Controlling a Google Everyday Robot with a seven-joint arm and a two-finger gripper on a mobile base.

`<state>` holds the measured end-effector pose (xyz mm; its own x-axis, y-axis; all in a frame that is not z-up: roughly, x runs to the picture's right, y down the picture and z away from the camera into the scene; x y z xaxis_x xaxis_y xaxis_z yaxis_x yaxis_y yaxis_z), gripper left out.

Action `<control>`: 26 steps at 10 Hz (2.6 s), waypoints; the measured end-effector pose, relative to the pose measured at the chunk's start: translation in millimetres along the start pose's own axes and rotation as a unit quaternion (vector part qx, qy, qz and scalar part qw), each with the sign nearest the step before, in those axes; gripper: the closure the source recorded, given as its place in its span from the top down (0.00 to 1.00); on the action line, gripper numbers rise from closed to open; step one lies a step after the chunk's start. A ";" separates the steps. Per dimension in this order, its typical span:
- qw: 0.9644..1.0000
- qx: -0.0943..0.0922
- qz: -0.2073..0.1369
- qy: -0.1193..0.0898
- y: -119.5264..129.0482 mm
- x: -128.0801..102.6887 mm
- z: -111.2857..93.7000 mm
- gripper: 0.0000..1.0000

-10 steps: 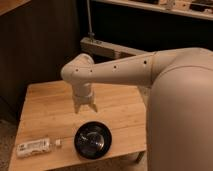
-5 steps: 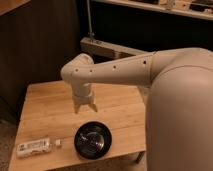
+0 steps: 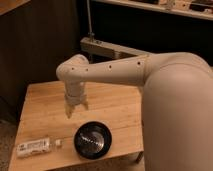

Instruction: Place the bottle in the ceramic bowl

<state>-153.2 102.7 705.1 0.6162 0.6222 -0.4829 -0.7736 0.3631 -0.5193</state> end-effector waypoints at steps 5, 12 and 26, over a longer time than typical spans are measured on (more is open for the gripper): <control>0.986 -0.042 -0.158 -0.034 22.9 -13.6 -5.1 0.65; 0.902 -0.107 -0.384 -0.167 68.4 1.7 -5.5 0.65; 0.773 -0.132 -0.570 -0.246 148.5 13.6 21.9 0.65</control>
<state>-262.9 180.3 636.9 0.6947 0.2141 0.6867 0.3274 0.7560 -0.5668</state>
